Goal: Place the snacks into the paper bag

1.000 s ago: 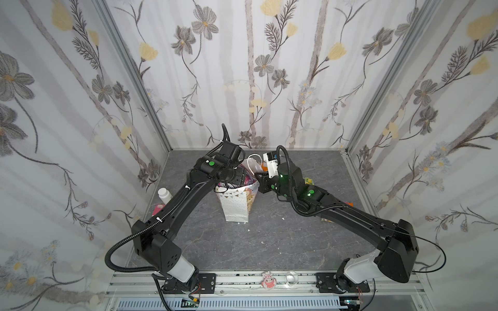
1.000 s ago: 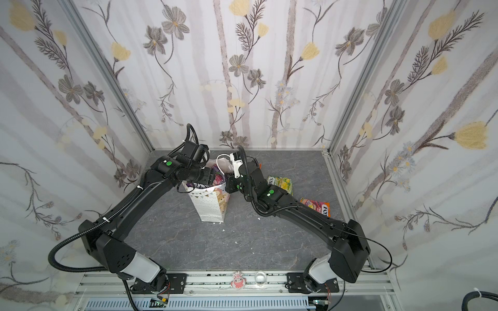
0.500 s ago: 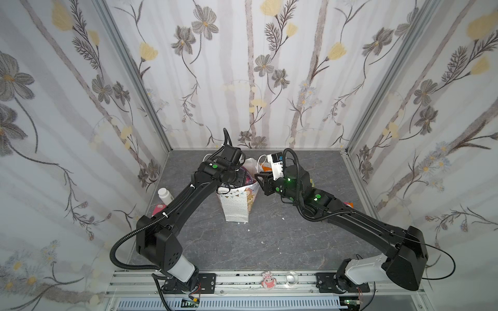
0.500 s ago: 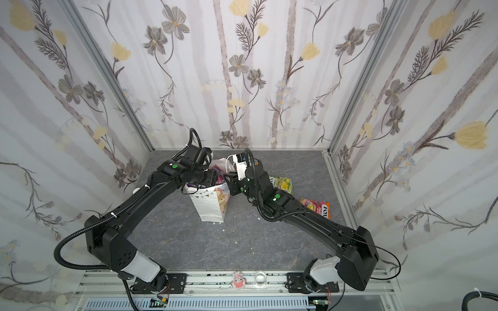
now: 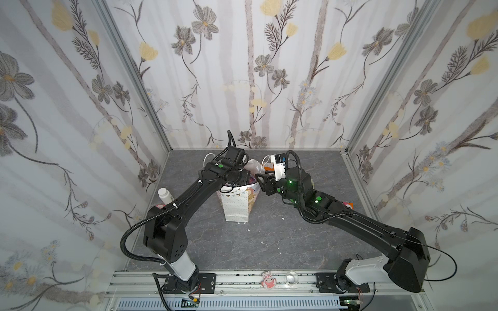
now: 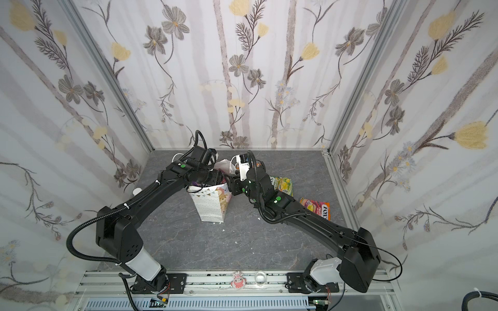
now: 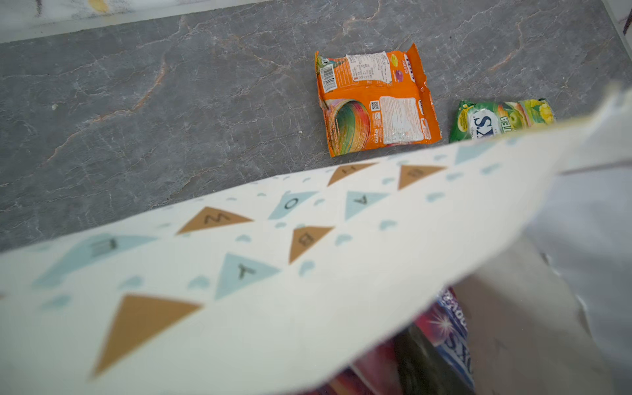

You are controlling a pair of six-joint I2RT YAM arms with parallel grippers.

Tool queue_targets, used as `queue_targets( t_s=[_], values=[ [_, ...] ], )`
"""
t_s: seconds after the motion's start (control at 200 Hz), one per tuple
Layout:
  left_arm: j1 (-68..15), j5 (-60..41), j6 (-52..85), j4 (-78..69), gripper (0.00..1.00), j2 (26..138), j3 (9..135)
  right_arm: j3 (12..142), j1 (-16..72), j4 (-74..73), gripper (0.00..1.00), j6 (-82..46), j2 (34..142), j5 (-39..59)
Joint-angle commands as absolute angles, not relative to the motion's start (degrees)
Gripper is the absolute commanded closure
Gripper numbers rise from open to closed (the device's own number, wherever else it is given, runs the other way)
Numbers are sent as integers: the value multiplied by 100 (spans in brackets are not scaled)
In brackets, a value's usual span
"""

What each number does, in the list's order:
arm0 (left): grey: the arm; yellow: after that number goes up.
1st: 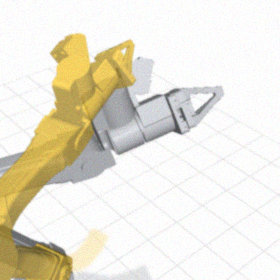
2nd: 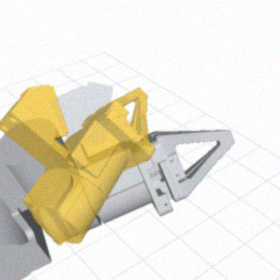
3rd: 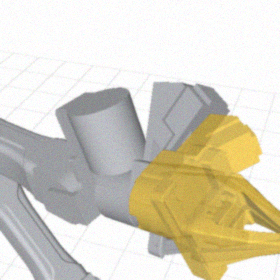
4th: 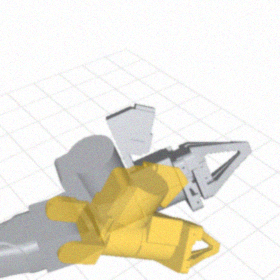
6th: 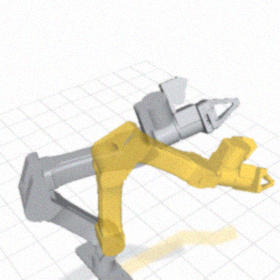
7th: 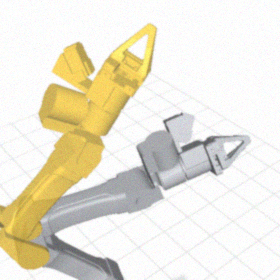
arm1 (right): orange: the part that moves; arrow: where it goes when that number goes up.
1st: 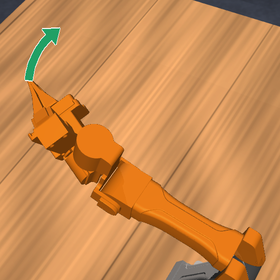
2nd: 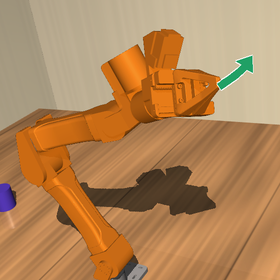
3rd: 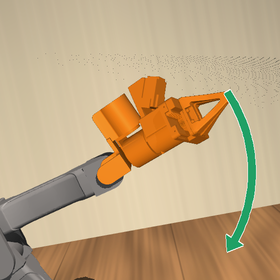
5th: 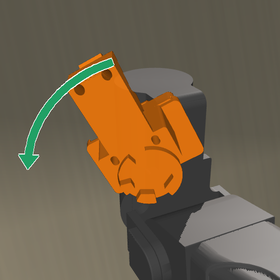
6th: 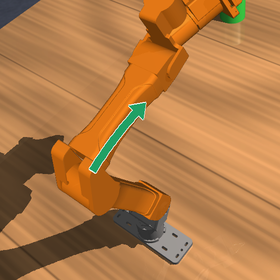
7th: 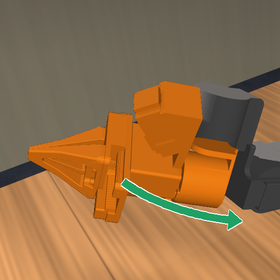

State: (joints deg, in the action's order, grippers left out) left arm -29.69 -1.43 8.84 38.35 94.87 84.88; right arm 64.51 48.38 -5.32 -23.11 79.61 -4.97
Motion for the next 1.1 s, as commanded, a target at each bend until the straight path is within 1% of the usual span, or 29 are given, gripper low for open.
queue_targets(
  t_s=[0.0, 0.095, 0.135, 0.205, 0.295, 0.37, 0.45, 0.529, 0.624, 0.679, 0.769, 0.794, 0.849, 0.979, 1.094],
  values=[
    [-2970, -38, 880, 3703, 35, 9500, 8349, 6612, 4848, -595, 47, -2377, 8100, -636],
    [-2962, -22, 888, 3574, 34, 9354, 8347, 6585, 4856, -599, 48, -2372, 8000, -531],
    [-2949, -13, 893, 3534, 32, 9262, 8403, 6519, 4869, -660, 48, -2373, 7893, -527],
    [-2936, 62, 915, 3550, 22, 9093, 8557, 6444, 4869, -646, 45, -2390, 7702, -494],
    [-2872, 204, 926, 3670, 9, 8750, 8706, 6543, 4868, -243, 43, -2353, 7470, -306],
    [-2727, 184, 994, 3626, 0, 8296, 8680, 6653, 4869, 245, 38, -2266, 7224, -14],
    [-2534, 62, 1061, 3568, 0, 7732, 8648, 6679, 4867, 749, 37, -2221, 6893, -2],
    [-2415, 135, 1083, 3664, 0, 7245, 8698, 6558, 4842, 1056, 35, -2230, 6469, -261],
    [-2300, 511, 1095, 4082, 0, 6682, 8693, 6417, 4652, 1630, 34, -2363, 5972, -657],
    [-2122, 711, 1135, 4099, 0, 6195, 8340, 6254, 4452, 2071, 33, -2515, 5732, -958],
    [-1574, 918, 1234, 3612, 0, 5217, 7277, 5812, 4169, 2676, 27, -2787, 5424, -1550],
    [-1390, 892, 1253, 3451, 0, 5015, 6952, 5656, 4039, 2760, 26, -2863, 5370, -1607],
    [-1022, 595, 1302, 3204, 0, 4827, 6477, 5311, 3656, 2793, 26, -2934, 5326, -1525],
    [-302, -522, 1560, 2663, 0, 5048, 6066, 4729, 2738, 2584, 23, -2936, 5392, -1011],
    [42, -1029, 1605, 2035, 0, 5073, 5750, 4365, 2180, 2501, 20, -2889, 5471, -1073]
  ],
)
